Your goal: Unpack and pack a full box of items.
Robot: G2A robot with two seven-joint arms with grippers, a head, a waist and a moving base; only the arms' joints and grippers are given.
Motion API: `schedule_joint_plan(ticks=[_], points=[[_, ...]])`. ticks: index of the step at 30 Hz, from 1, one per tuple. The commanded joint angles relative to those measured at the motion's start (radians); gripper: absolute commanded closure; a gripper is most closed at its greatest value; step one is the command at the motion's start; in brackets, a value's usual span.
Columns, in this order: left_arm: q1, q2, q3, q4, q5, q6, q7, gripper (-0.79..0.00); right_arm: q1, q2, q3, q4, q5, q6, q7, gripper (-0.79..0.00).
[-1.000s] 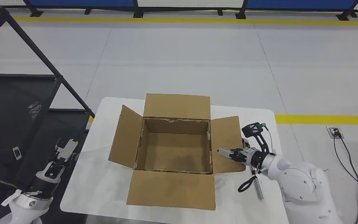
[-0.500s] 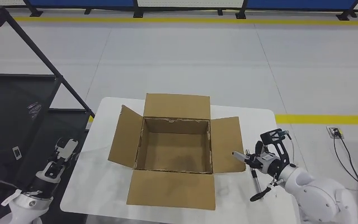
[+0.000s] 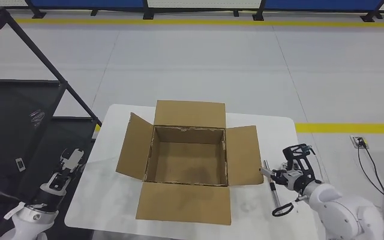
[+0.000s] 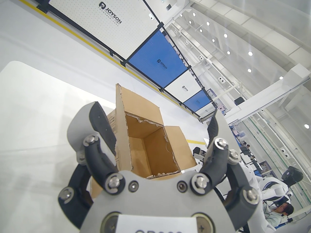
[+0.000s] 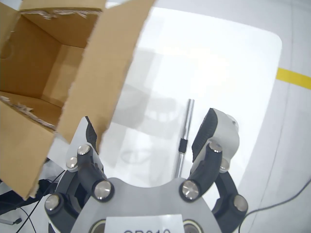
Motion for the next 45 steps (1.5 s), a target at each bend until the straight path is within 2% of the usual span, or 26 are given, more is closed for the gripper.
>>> schedule_joint_plan(ticks=[1, 5, 9, 11, 12, 13, 21, 33, 39, 45], points=[[-0.005, 0.002, -0.001, 0.003, -0.009, 0.005, -0.005, -0.785, -0.010, 0.006, 0.021, 0.023, -0.002, -0.020, 0.030, -0.785], [-0.016, 0.007, 0.001, 0.006, -0.016, 0.012, -0.010, -0.785, -0.006, 0.016, 0.019, 0.105, -0.041, -0.083, 0.075, -0.785], [-0.022, 0.011, 0.007, 0.008, -0.018, 0.019, -0.012, -0.785, 0.040, 0.020, -0.033, 0.189, -0.100, -0.071, 0.103, -0.779], [-0.022, 0.012, 0.009, 0.009, -0.017, 0.019, -0.012, -0.785, 0.062, 0.022, -0.058, 0.219, -0.137, -0.057, 0.117, -0.625], [-0.022, 0.013, 0.010, 0.010, -0.018, 0.020, -0.009, -0.785, 0.073, 0.021, -0.072, 0.234, -0.147, -0.048, 0.119, -0.603], [-0.021, 0.014, 0.011, 0.011, -0.019, 0.021, -0.009, -0.785, 0.084, 0.021, -0.085, 0.250, -0.164, -0.039, 0.122, -0.545], [-0.007, 0.019, 0.007, 0.006, -0.026, 0.019, -0.001, -0.785, 0.140, 0.019, -0.167, 0.343, -0.255, 0.038, 0.112, -0.385], [-0.007, 0.028, 0.010, 0.007, -0.029, 0.024, 0.010, -0.785, 0.193, 0.016, -0.221, 0.429, -0.270, 0.072, 0.126, -0.342], [-0.011, 0.032, 0.011, 0.012, -0.028, 0.027, 0.016, -0.785, 0.210, 0.016, -0.240, 0.457, -0.263, 0.074, 0.132, -0.256], [-0.015, 0.036, 0.011, 0.019, -0.028, 0.032, 0.020, -0.785, 0.233, 0.016, -0.255, 0.487, -0.259, 0.072, 0.138, -0.212]])
